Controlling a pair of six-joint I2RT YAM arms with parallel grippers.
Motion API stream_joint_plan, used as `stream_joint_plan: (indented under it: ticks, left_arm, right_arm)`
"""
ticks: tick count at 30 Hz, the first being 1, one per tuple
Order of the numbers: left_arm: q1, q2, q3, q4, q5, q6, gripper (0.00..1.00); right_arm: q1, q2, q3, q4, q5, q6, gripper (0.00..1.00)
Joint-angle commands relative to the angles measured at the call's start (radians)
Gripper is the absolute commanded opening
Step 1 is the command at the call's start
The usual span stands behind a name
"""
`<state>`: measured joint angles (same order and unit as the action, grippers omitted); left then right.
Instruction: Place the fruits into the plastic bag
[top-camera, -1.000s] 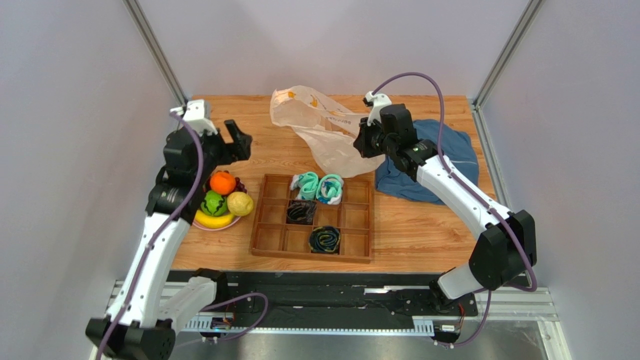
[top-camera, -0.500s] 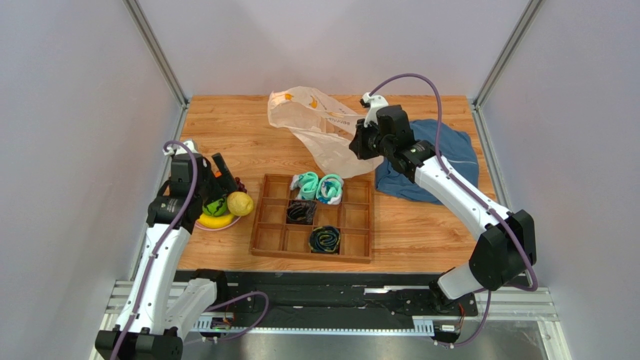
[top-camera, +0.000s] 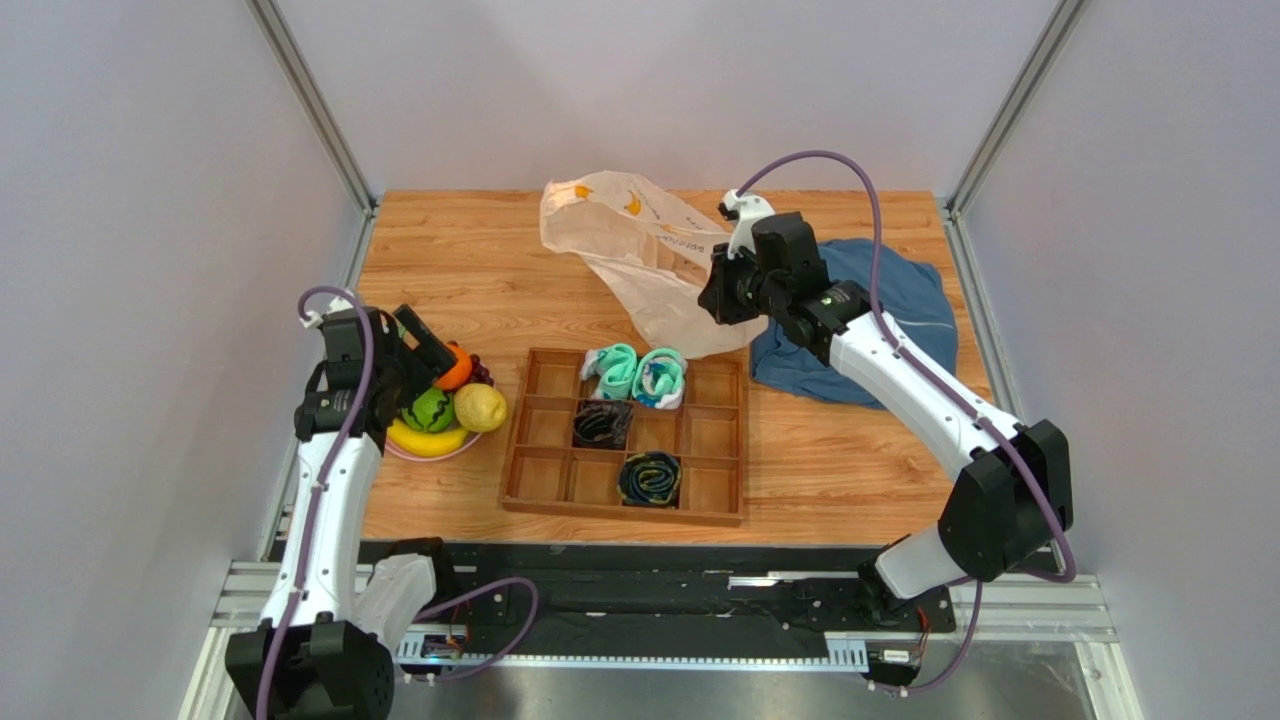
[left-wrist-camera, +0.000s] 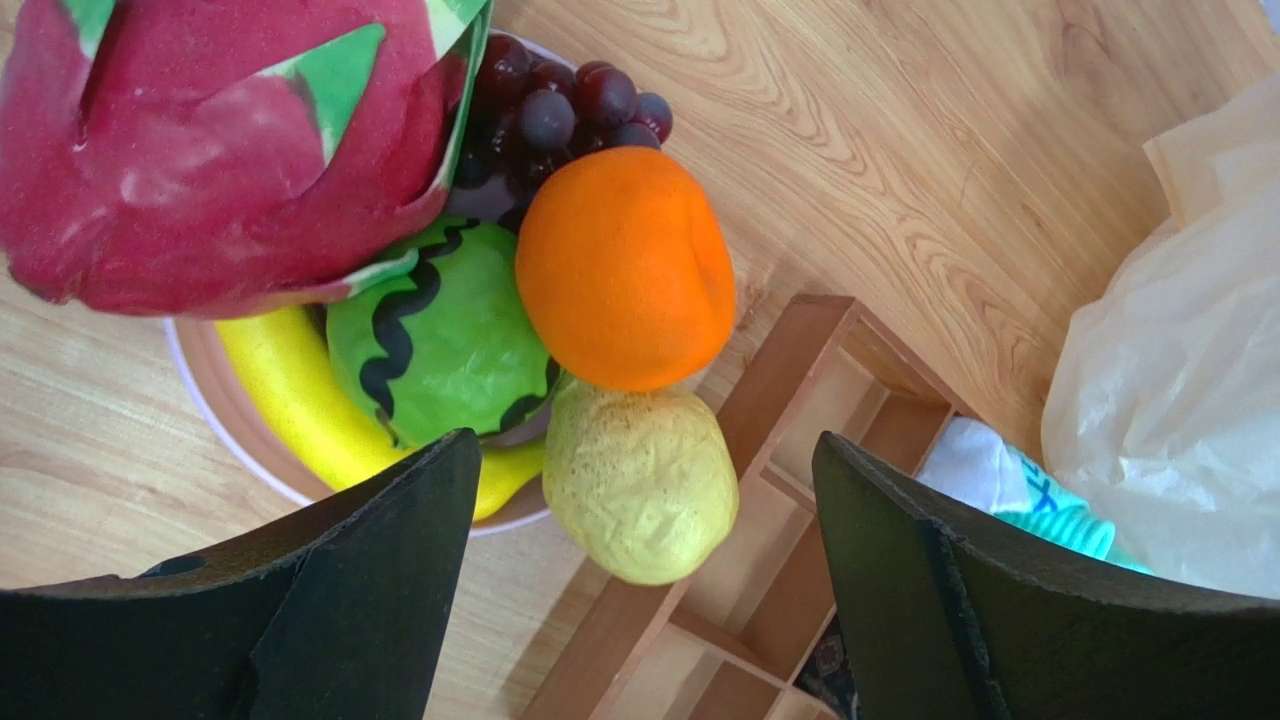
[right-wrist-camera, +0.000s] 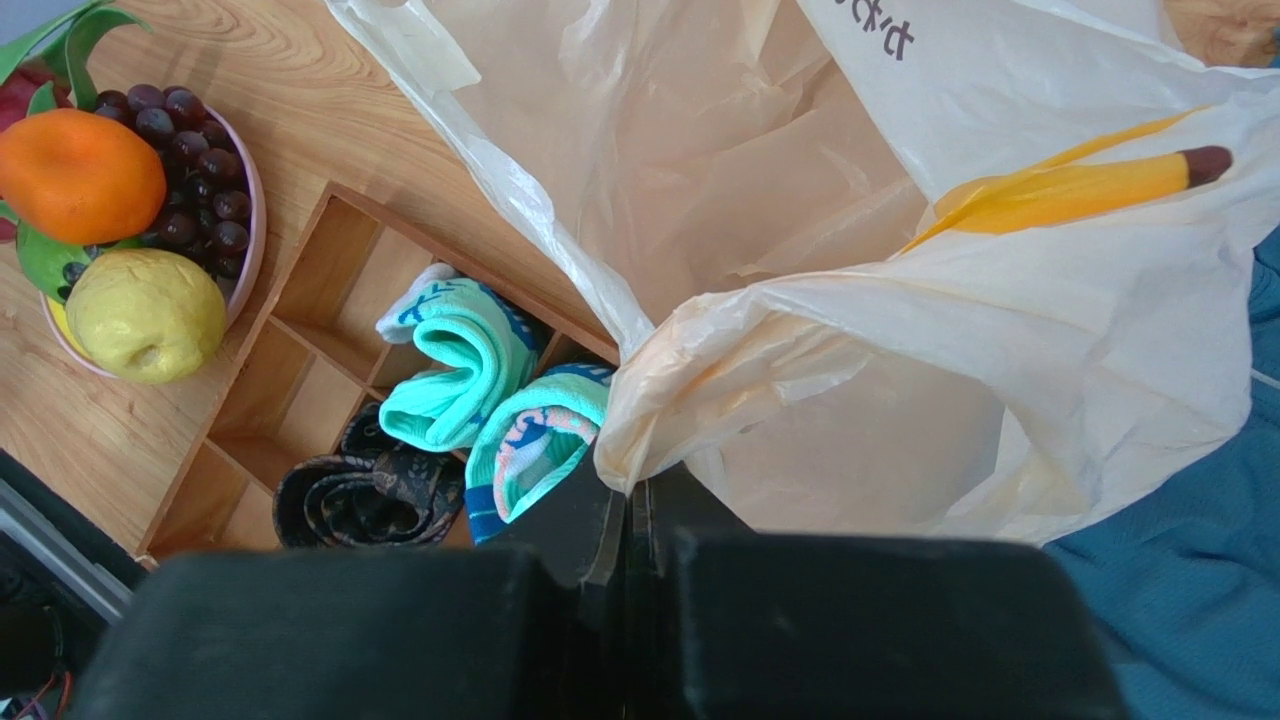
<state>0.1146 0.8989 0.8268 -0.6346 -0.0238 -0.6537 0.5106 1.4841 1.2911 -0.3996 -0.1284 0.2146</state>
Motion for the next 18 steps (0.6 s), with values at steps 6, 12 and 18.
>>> stream_joint_plan:
  ticks: [6,12,18]
  left_arm:
    - [0.060,0.112,0.032,0.119,0.068,0.009,0.82]
    - [0.069,0.170,0.023,0.153,0.070,0.023,0.79]
    - [0.073,0.193,0.012,0.156,0.053,0.025,0.79]
  right_arm:
    - [0.009,-0.019,0.060,0.005,-0.010,-0.007,0.01]
    - [0.009,-0.001,0.079,0.002,-0.014,-0.017,0.01]
    - [0.008,0.002,0.085,-0.004,-0.020,-0.014,0.01]
